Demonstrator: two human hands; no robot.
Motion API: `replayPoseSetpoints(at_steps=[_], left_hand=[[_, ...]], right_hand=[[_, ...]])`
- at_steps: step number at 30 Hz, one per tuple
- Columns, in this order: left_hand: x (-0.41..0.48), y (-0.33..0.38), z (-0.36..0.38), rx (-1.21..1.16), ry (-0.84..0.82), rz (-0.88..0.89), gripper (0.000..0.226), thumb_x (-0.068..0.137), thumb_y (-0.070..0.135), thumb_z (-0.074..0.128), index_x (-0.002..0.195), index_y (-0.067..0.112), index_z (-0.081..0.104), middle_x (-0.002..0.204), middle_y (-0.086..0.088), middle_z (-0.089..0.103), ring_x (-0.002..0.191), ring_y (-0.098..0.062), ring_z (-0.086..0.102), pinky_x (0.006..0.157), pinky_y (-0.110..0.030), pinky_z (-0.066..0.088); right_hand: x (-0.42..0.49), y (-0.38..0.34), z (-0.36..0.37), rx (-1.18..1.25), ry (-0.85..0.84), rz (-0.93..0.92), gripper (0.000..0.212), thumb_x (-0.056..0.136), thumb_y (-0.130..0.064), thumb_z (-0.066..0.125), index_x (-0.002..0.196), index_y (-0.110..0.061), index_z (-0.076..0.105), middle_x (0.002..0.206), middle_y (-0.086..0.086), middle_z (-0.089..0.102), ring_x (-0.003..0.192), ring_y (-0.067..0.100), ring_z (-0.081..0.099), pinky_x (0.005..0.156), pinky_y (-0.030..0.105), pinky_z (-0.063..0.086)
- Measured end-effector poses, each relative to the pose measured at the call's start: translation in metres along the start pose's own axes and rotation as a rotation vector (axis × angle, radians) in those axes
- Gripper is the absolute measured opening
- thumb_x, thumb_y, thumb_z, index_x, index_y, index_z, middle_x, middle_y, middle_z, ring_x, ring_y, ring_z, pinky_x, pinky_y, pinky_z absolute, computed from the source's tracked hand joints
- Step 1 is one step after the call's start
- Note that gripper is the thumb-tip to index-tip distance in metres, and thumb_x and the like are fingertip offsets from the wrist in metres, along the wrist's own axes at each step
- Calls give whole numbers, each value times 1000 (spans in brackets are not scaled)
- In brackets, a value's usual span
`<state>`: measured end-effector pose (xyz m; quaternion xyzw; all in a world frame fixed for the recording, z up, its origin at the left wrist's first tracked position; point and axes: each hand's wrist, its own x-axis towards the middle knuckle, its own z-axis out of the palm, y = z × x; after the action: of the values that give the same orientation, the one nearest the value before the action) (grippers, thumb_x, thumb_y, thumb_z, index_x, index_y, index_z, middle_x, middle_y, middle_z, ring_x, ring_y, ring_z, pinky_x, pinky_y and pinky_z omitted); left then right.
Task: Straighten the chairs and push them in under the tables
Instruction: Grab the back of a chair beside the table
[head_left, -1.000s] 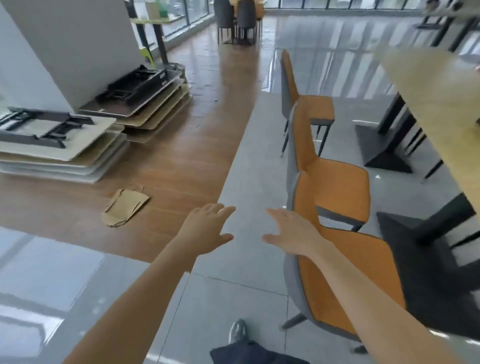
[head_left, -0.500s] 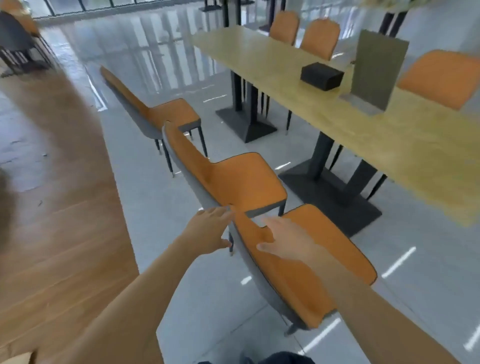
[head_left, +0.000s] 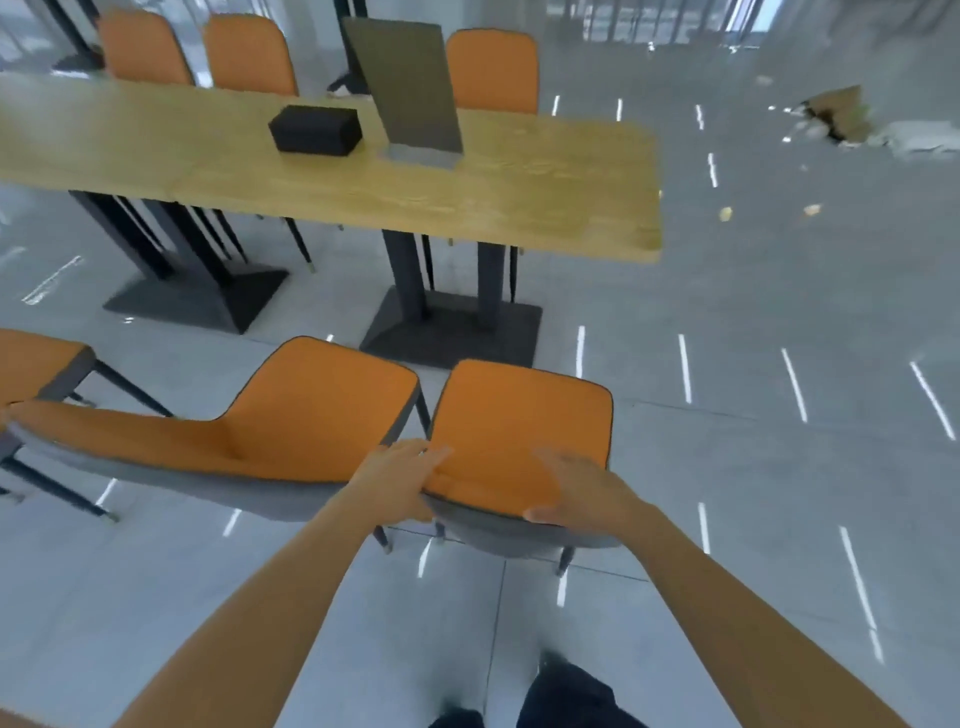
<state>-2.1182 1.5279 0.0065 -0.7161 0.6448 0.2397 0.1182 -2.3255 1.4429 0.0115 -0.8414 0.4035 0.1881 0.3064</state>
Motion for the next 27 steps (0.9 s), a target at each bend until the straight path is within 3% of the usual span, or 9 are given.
replayPoseSetpoints(at_steps=[4,7,11,18,23,27], left_hand=[[12,-3,18,22,-53,64,76,81,31,64,146,27,25,145,-1,40,131,-24,41,105,-44,41],[21,3,31,79,-62,110,71,83,28,63,144,25,29,140,-2,45,125,-22,45,100,-34,39],[31,4,39,98,4,108,64,82,26,63,140,27,36,137,1,50,123,-22,47,97,-34,42],[35,1,39,149,53,134,59,85,29,62,139,28,38,134,2,53,120,-20,50,96,-33,43],[49,6,19,144,140,126,50,87,21,56,135,29,43,119,2,61,108,-20,56,82,-30,46],[63,8,1,152,195,117,50,86,23,57,133,31,44,111,2,65,100,-19,60,72,-27,43]], right_hand=[[-9,9,33,68,6,131,75,84,-47,61,146,-23,25,147,5,38,131,28,40,105,43,40],[-8,19,57,-43,71,188,63,83,-43,61,137,-23,36,133,3,49,117,27,50,98,44,44],[-1,28,70,-130,207,181,48,86,-24,58,131,-22,42,122,2,57,112,26,52,93,36,45],[7,35,69,-171,265,119,36,87,-11,54,122,-18,50,111,4,62,100,26,58,81,35,48],[20,43,47,-146,287,104,40,85,-10,56,122,-22,50,106,3,62,96,26,58,78,38,54],[28,50,20,-166,312,87,39,86,-11,52,124,-20,50,100,3,60,87,23,56,73,32,48]])
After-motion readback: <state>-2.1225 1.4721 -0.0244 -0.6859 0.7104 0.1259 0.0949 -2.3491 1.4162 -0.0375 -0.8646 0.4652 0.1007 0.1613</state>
